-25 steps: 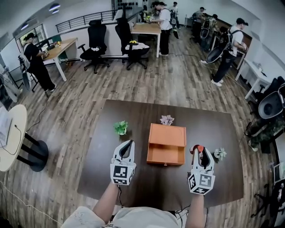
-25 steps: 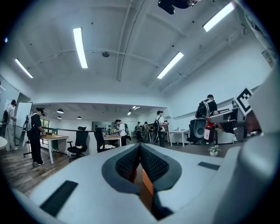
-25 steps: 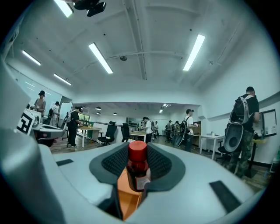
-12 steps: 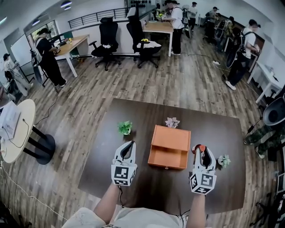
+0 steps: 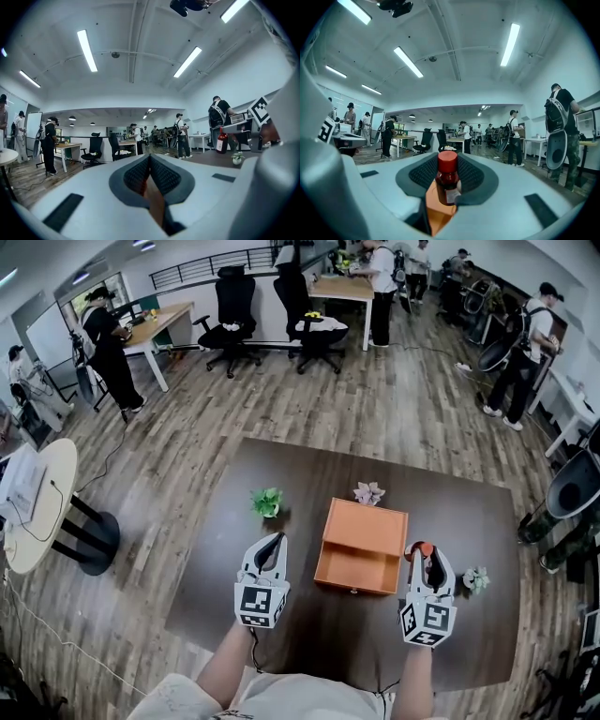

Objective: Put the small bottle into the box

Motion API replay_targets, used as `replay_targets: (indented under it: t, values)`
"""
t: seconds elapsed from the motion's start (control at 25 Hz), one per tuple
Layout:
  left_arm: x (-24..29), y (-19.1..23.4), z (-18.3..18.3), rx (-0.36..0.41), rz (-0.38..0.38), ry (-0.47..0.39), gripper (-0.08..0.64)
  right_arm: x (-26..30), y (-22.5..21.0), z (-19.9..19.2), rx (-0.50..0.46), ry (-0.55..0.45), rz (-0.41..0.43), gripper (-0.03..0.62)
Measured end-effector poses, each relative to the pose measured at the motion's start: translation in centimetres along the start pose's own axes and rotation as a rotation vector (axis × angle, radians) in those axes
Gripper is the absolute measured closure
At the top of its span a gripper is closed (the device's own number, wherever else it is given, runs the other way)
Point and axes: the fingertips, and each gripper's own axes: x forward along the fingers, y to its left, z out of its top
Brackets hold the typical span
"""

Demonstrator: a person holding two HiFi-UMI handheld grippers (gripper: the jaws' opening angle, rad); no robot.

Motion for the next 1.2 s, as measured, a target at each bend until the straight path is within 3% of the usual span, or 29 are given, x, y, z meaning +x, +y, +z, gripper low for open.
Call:
replay_targets:
  t: [0.68,1.2]
  values:
    - [-2.9,-0.4,-5.3,-0.042,0.049,0.139,0.558,4.2,8.0,-6.2,0.005,0.144,0.238,0.462]
    - [-5.7,0.4,-8.3,-0.070,0.130,0.212,0.558,5.4,12.0,-15.0,-0.029,0.325,0.352,0.462]
